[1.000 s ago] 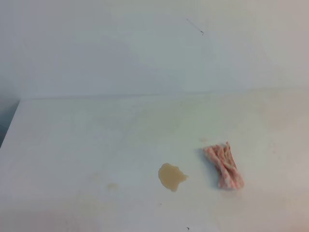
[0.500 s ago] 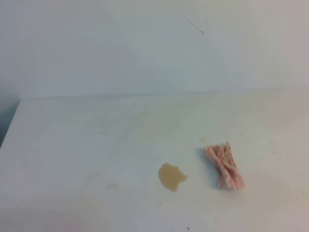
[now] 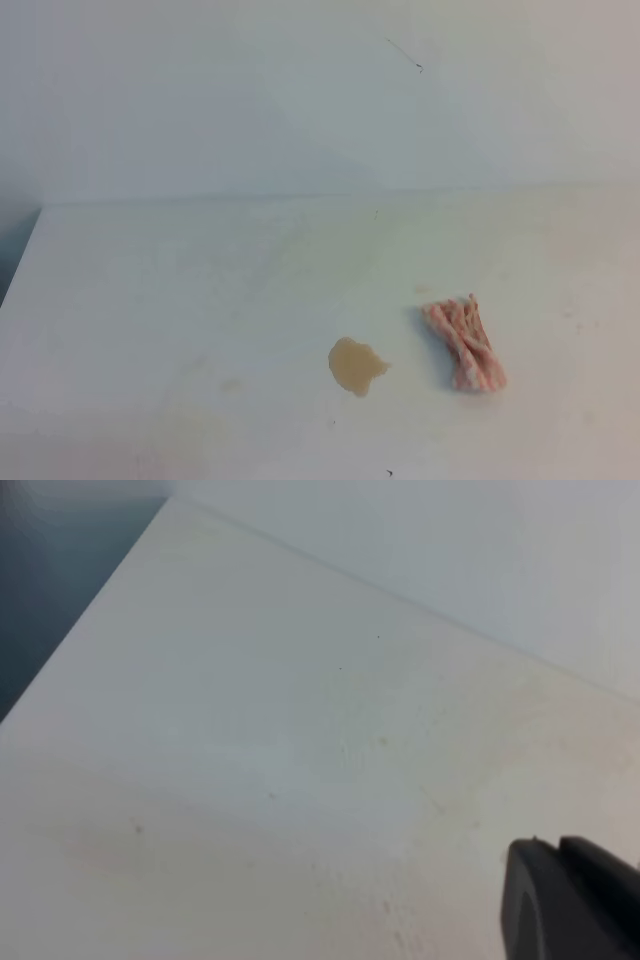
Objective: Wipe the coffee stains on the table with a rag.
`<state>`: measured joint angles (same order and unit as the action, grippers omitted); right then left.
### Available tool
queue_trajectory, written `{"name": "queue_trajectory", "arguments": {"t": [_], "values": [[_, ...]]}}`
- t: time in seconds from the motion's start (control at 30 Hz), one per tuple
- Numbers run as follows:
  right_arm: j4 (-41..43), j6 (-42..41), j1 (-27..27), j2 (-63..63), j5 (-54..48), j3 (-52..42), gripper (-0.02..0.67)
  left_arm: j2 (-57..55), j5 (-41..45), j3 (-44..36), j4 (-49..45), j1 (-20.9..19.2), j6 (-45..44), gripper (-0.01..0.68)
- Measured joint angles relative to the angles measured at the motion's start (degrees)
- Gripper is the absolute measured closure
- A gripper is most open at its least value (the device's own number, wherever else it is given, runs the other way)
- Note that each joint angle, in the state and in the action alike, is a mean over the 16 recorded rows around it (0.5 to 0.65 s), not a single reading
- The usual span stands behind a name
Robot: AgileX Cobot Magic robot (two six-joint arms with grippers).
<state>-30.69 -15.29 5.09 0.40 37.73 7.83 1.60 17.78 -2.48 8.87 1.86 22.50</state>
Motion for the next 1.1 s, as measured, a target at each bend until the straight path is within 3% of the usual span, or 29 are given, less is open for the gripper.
{"name": "queue_trajectory", "arguments": {"t": [0.23, 0.77, 1.1], "values": [[0.0, -7.4, 0.0, 5.9, -11.7, 12.9, 0.652, 0.0, 0.0, 0.0, 0.0, 0.0, 0.0, 0.672], [-3.0, -14.4, 0.0, 44.5, -64.2, 45.1, 0.653, 0.0, 0.0, 0.0, 0.0, 0.0, 0.0, 0.672], [-12.4, -20.9, 0.1, 63.6, -74.4, 51.1, 0.647, 0.0, 0.0, 0.0, 0.0, 0.0, 0.0, 0.672]]}}
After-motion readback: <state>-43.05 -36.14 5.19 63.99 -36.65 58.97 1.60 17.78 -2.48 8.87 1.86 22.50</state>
